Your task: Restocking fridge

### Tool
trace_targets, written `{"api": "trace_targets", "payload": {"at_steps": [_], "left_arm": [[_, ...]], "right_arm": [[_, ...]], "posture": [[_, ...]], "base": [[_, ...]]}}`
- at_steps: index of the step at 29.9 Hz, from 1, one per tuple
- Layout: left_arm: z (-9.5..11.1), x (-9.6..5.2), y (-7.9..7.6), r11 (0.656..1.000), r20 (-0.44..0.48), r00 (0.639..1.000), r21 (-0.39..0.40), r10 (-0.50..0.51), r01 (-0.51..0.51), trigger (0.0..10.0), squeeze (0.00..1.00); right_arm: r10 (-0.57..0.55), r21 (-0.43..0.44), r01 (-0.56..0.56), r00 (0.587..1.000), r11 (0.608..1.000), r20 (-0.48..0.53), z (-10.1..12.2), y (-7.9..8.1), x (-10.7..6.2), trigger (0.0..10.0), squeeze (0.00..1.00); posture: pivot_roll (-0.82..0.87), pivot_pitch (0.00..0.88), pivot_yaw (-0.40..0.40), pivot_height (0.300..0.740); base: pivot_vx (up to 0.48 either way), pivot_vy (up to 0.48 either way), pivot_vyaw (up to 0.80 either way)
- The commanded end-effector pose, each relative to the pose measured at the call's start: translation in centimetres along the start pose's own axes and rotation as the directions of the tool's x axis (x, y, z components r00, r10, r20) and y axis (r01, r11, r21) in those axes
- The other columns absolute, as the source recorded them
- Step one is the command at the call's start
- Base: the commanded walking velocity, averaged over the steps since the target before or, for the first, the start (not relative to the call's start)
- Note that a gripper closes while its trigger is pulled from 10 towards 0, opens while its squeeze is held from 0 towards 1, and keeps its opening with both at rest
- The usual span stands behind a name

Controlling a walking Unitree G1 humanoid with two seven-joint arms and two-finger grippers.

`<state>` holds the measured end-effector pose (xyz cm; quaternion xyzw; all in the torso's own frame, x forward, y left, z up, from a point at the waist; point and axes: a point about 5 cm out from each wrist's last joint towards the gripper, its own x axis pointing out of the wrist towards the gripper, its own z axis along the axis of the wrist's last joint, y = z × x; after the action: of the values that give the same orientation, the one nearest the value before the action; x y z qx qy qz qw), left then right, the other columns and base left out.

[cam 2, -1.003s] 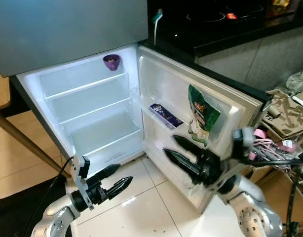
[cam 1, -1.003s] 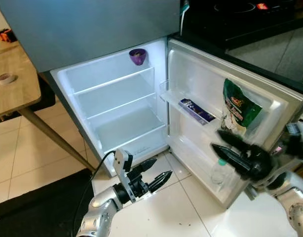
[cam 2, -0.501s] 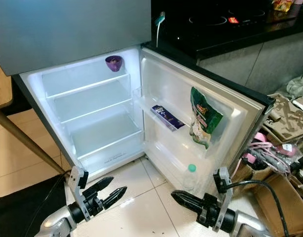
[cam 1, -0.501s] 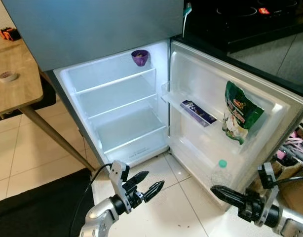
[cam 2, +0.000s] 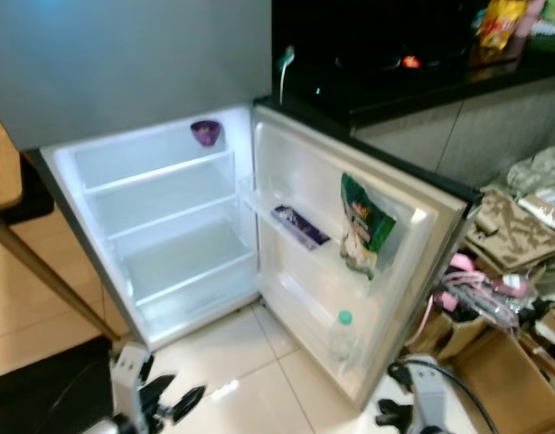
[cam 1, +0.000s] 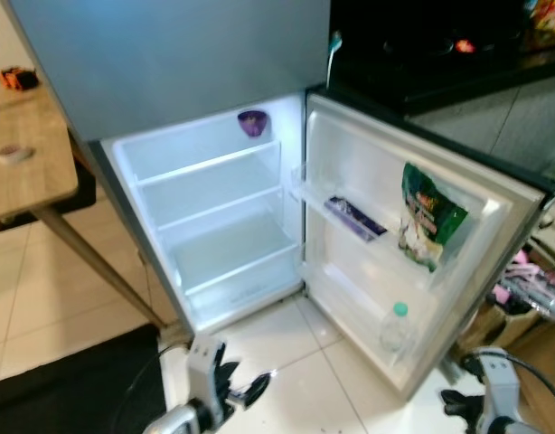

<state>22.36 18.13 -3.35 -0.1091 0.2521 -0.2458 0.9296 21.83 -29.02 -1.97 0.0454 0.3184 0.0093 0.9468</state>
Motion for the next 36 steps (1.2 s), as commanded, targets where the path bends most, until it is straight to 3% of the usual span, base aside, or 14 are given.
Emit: {"api": "trace_targets", "payload": {"at_steps": [1,3,6,9,11,14,17,19,20,22,27,31,32,36], "left_arm": [[-2.2,-1.8,1.3,0.994,-0.097,0.99,0.005,0.107,-0.107,10.0,0.0],[-3.6,-2.8,1.8,0.985,-0.173,0.969,0.024,0.175,-0.174,10.0,0.0],[-3.6,-2.8,1.8,0.985,-0.173,0.969,0.024,0.175,-0.174,10.0,0.0],[-5.2,-3.8,2.1,0.969,-0.242,0.938,0.046,0.246,-0.242,10.0,0.0],[-6.8,-4.9,2.1,0.95,-0.297,0.904,0.038,0.308,-0.311,10.0,0.0],[-7.3,-5.2,2.0,0.944,-0.312,0.894,0.037,0.322,-0.328,10.0,0.0],[-8.1,-5.7,1.8,0.937,-0.337,0.879,0.027,0.337,-0.348,10.0,0.0],[-8.7,-6.1,1.7,0.933,-0.361,0.867,0.03,0.344,-0.358,10.0,0.0],[-8.7,-6.1,1.7,0.933,-0.361,0.867,0.03,0.344,-0.358,10.0,0.0],[-9.0,-6.3,1.5,0.936,-0.368,0.867,0.033,0.336,-0.35,10.0,0.0],[-9.4,-6.6,1.3,0.942,-0.384,0.865,0.049,0.325,-0.332,10.0,0.0],[-9.7,-7.0,1.4,0.942,-0.389,0.862,0.057,0.326,-0.331,10.0,0.0],[-9.6,-7.0,1.5,0.941,-0.382,0.864,0.056,0.329,-0.334,10.0,0.0],[-9.3,-6.9,1.6,0.94,-0.37,0.868,0.054,0.333,-0.337,10.0,0.0]], "right_arm": [[-0.216,0.054,0.214,0.976,0.975,0.023,-0.1,-2.4,-0.9,10.0,0.0],[-0.299,0.053,0.297,0.954,0.953,0.024,0.1,-3.5,-1.2,10.0,0.0],[-0.299,0.053,0.297,0.954,0.953,0.024,0.1,-3.5,-1.2,10.0,0.0],[-0.388,0.069,0.385,0.921,0.92,0.036,0.4,-4.5,-1.6,10.0,0.0],[-0.466,0.191,0.443,0.879,0.876,0.099,1.8,-5.6,-1.9,10.0,0.0],[-0.489,0.236,0.452,0.863,0.86,0.128,2.5,-5.9,-2.0,10.0,0.0],[-0.512,0.34,0.425,0.827,0.839,0.232,5.1,-6.4,-1.9,10.0,0.0],[-0.531,0.427,0.371,0.768,0.825,0.358,8.9,-7.0,-2.1,10.0,0.0],[-0.531,0.427,0.371,0.768,0.825,0.358,8.9,-7.0,-2.1,10.0,0.0],[-0.552,0.426,0.377,0.711,0.823,0.437,12.3,-7.9,-2.8,10.0,0.0],[-0.579,0.415,0.405,0.623,0.814,0.527,16.4,-9.0,-4.3,10.0,0.0],[-0.529,0.392,0.355,0.581,0.849,0.618,19.5,-9.0,-5.2,10.0,0.0],[-0.434,0.324,0.289,0.597,0.901,0.675,20.9,-8.1,-5.0,10.0,0.0],[-0.339,0.257,0.22,0.617,0.941,0.71,21.9,-7.1,-4.6,10.0,0.0]], "posture": [[-0.08,0.041,0.024,0.74],[-0.08,0.043,0.023,0.74],[-0.08,0.043,0.023,0.74],[-0.08,0.041,0.018,0.74],[-0.08,0.041,0.018,0.74],[-0.08,0.041,0.018,0.74],[-0.08,0.046,0.023,0.74],[-0.07,0.05,0.024,0.74],[-0.07,0.05,0.024,0.74],[-0.06,0.074,0.024,0.74],[-0.06,0.077,0.032,0.74],[-0.06,0.097,0.039,0.74],[-0.06,0.102,0.036,0.74],[-0.06,0.105,0.036,0.74]], "base": [[0.0,0.0,0.0],[0.0,0.0,0.0],[0.0,0.0,0.0],[0.0,0.0,0.0],[0.0,0.0,0.0],[0.0,0.0,0.0],[0.0,0.0,0.0],[0.0,0.0,0.0],[0.0,0.0,0.0],[0.0,0.0,0.0],[0.0,0.0,0.0],[0.0,0.0,0.0],[0.0,0.0,0.0],[0.0,0.0,0.0]]}}
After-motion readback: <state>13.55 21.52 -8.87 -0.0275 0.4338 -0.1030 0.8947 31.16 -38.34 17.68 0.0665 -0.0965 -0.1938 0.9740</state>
